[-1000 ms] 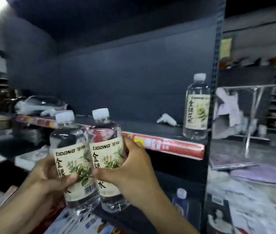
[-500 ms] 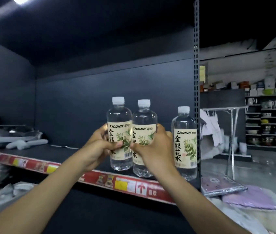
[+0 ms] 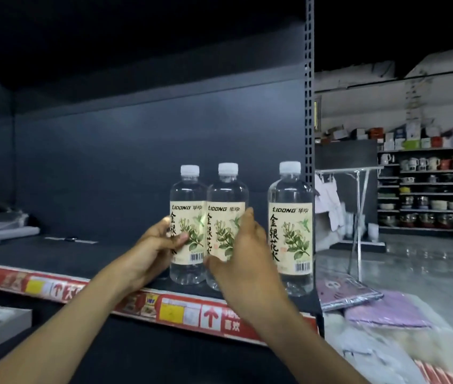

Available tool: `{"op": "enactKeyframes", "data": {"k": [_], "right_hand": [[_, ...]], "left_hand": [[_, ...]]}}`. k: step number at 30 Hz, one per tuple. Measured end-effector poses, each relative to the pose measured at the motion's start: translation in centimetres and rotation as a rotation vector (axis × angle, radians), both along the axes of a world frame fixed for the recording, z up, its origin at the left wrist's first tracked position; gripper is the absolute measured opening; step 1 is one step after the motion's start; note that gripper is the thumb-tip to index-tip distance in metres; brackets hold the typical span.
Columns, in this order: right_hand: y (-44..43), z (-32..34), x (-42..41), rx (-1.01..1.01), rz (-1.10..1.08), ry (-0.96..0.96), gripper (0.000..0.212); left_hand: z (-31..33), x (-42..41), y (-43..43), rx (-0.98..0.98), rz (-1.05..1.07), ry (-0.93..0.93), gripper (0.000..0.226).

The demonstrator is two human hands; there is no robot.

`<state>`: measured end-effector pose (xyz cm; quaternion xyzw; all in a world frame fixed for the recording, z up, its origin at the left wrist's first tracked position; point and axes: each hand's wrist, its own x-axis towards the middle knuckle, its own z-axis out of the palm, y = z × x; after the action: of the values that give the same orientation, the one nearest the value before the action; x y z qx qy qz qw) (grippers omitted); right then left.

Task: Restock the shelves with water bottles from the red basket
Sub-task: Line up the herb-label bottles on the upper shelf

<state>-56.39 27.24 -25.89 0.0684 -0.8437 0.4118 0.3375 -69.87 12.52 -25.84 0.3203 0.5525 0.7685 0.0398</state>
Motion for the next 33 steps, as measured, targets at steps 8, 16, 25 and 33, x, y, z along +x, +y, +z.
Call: {"op": "enactKeyframes", "data": {"k": [8,16,25,33], "right_hand": [[9.5,0.2,4.0,-0.122,-0.145,-0.029,0.106],[10.5,-0.7,0.2,0.04,-0.186,-0.066,0.095],[10.7,-0.7,0.5,-0.016,-0.113,-0.095,0.093],[8.7,-1.0,2.6,-0.001,-0.174,-0.171,0.103]], "left_hand": [[-1.2,0.8,-1.5,-0.412,0.231,0.154,0.062],[-1.2,1.4,-1.2,-0.414,0.263,0.117,0.056],[-1.4,1.9,-0.5,-0.434,0.231,0.127,0.069],[-1.6,4.1,-0.5,-0.608,0.374,0.187,0.069]]}}
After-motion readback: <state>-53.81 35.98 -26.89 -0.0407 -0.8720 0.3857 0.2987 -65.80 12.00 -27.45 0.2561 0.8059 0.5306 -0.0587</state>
